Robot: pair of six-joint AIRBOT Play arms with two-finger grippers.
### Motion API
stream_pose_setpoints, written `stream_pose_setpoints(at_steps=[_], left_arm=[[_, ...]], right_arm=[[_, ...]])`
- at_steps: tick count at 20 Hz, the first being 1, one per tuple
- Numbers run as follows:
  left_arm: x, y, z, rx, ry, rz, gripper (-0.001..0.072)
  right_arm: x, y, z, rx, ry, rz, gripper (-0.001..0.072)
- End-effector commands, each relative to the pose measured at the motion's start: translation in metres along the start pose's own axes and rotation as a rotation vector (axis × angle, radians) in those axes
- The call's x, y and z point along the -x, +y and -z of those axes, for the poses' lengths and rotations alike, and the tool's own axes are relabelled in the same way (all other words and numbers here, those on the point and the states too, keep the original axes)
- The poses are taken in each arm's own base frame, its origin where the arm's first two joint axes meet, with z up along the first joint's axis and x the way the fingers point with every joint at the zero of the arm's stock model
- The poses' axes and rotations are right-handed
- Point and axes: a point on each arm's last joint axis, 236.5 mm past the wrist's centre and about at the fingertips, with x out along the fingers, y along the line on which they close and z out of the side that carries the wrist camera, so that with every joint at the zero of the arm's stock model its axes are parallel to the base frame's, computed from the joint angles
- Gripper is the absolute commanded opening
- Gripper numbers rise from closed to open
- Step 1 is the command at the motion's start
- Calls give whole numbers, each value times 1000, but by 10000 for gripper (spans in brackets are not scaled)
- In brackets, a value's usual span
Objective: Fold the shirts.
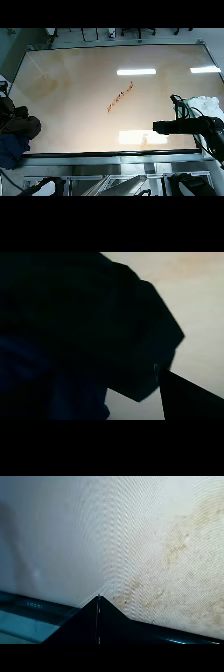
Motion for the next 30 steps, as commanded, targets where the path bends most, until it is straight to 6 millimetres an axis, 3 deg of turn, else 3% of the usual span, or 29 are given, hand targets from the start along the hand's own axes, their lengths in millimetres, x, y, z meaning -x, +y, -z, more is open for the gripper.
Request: stream_pose_setpoints(at_steps=[1,4,6,7,8,9,12,14,16,18,20,22,24,27,30], left_arm=[[-78,20,8,13,100,-21,710],[-119,8,4,-13,161,-8,709],[-137,3,14,-24,253,-8,709],[-143,1,22,-29,304,-10,636],[-146,2,29,-30,353,-14,262],[-146,2,31,-32,381,-15,16],[-126,0,2,-30,341,-23,13],[-92,-13,-32,-28,267,-4,13],[-35,-50,-74,-31,136,99,13],[37,-100,-108,-49,-8,253,13],[130,-165,-124,-106,-164,458,14],[209,-217,-115,-184,-267,606,14],[255,-256,-91,-264,-300,666,13],[282,-319,-34,-411,-251,726,13],[271,-377,20,-516,-186,752,14]], right_arm=[[0,0,0,0,1,0,15],[0,0,0,1,1,0,15],[0,0,0,0,1,0,15],[0,0,0,0,2,0,15],[0,0,0,0,2,0,15],[0,0,0,0,2,0,15],[0,0,0,0,2,0,15],[0,0,0,1,2,0,15],[0,0,0,0,1,0,15],[0,0,0,0,1,0,15],[0,0,0,0,1,0,15],[0,0,0,0,1,0,15],[0,0,0,0,1,-1,15],[0,0,0,0,1,-1,15],[0,0,0,-1,-1,-1,16]])
